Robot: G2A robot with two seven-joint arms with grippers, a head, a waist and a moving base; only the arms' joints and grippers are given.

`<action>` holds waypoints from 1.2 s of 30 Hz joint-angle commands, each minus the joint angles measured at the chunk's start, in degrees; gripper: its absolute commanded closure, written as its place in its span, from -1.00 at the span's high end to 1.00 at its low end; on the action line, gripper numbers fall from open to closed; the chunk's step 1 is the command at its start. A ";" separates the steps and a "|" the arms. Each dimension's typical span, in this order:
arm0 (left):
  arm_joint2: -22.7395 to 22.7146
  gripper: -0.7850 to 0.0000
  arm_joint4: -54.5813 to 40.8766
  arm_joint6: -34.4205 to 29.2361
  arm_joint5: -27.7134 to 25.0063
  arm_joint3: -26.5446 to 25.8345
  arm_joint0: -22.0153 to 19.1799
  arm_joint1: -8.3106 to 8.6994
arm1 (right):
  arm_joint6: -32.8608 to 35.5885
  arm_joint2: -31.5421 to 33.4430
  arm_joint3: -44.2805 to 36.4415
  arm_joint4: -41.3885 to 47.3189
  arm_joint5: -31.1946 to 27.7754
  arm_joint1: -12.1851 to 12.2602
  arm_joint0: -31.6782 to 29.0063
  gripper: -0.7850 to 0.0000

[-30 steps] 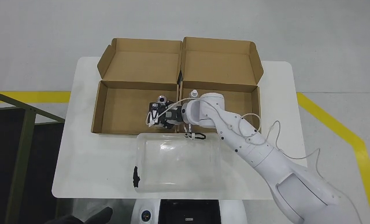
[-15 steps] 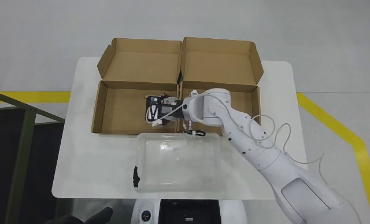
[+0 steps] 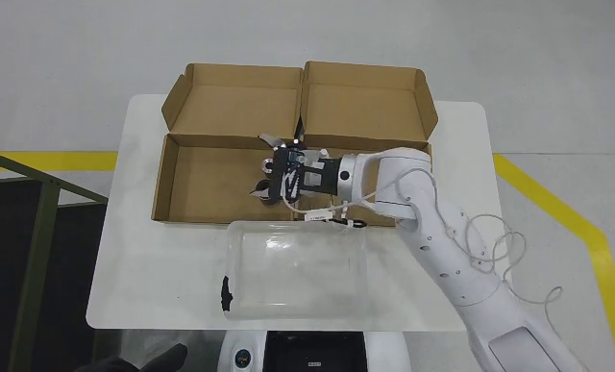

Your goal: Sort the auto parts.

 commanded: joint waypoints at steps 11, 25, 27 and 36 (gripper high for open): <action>0.00 1.00 0.00 0.00 0.00 0.00 0.00 0.00 | -5.20 12.24 -8.43 -1.59 -1.22 3.44 -15.36 1.00; 0.00 1.00 0.00 0.00 0.00 0.00 0.00 0.00 | -17.00 20.80 -11.20 -7.61 1.63 5.76 -29.43 1.00; 0.00 1.00 0.00 0.00 0.00 0.00 0.00 0.00 | -18.79 21.64 -11.10 -8.27 2.60 5.96 -30.81 1.00; 0.00 1.00 0.00 0.00 0.00 0.00 0.00 0.00 | -29.65 27.20 -11.27 -14.17 9.47 7.00 -38.00 1.00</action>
